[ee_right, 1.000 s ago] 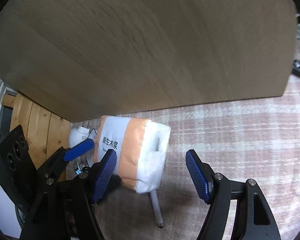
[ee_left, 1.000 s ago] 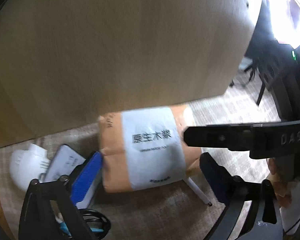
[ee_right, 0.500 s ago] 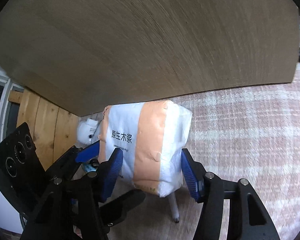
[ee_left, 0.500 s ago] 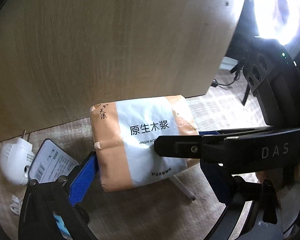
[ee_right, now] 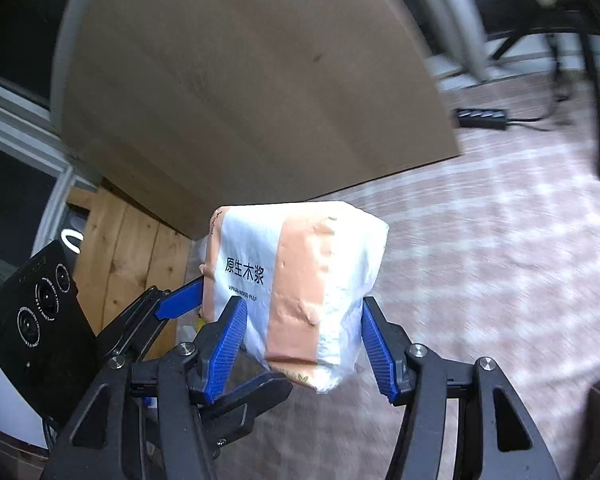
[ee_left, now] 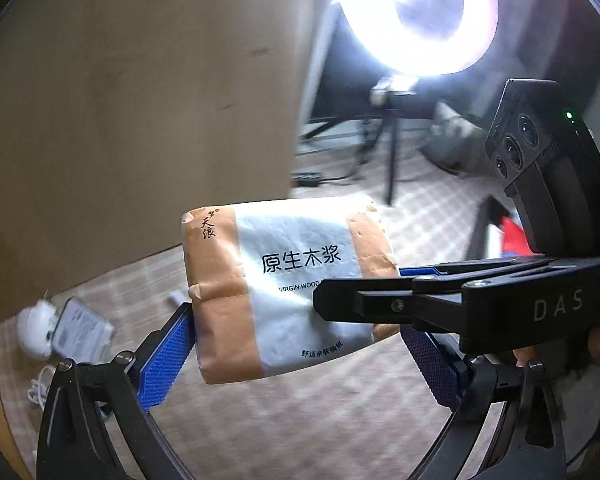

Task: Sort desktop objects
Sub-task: 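Carry the tissue pack with the right tool over the black bin and release, then move both tools back toward the items on the cloth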

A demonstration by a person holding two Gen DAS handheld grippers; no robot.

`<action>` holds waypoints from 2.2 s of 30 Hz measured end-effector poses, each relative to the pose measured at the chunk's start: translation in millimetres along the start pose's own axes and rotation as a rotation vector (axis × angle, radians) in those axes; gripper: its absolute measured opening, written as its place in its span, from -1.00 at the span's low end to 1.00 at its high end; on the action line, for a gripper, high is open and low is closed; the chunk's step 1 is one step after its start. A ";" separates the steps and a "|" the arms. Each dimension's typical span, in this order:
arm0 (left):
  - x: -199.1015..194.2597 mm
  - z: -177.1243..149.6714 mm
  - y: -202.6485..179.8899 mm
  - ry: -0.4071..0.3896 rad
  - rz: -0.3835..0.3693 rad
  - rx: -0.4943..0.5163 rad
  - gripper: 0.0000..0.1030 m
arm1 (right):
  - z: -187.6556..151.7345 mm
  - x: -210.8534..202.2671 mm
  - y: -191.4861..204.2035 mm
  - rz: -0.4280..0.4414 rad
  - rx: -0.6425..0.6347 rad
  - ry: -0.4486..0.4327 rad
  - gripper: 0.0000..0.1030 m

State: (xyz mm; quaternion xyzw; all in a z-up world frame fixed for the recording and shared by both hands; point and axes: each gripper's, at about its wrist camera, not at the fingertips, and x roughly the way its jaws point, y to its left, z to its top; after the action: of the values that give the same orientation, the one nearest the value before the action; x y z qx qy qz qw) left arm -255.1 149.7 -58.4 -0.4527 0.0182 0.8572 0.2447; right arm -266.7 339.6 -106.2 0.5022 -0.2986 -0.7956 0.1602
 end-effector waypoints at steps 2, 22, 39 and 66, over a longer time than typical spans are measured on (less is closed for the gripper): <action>4.1 6.7 -27.8 -0.009 -0.022 0.039 0.96 | -6.0 -32.8 -16.9 -0.006 0.023 -0.037 0.04; 76.7 56.7 -357.2 0.028 -0.295 0.329 0.96 | -96.3 -284.4 -197.1 -0.195 0.281 -0.307 0.04; 131.2 58.0 -437.1 0.074 -0.255 0.374 0.95 | -115.6 -347.3 -271.1 -0.260 0.358 -0.354 0.04; -32.3 -23.0 -145.2 -0.025 0.125 -0.013 0.95 | -91.0 -243.6 -134.5 -0.376 0.056 -0.253 0.41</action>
State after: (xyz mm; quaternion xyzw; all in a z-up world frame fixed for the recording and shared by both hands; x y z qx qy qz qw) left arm -158.9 258.6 -19.0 -0.4416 0.0378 0.8765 0.1881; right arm -71.1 549.7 -49.2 0.4495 -0.2393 -0.8595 -0.0437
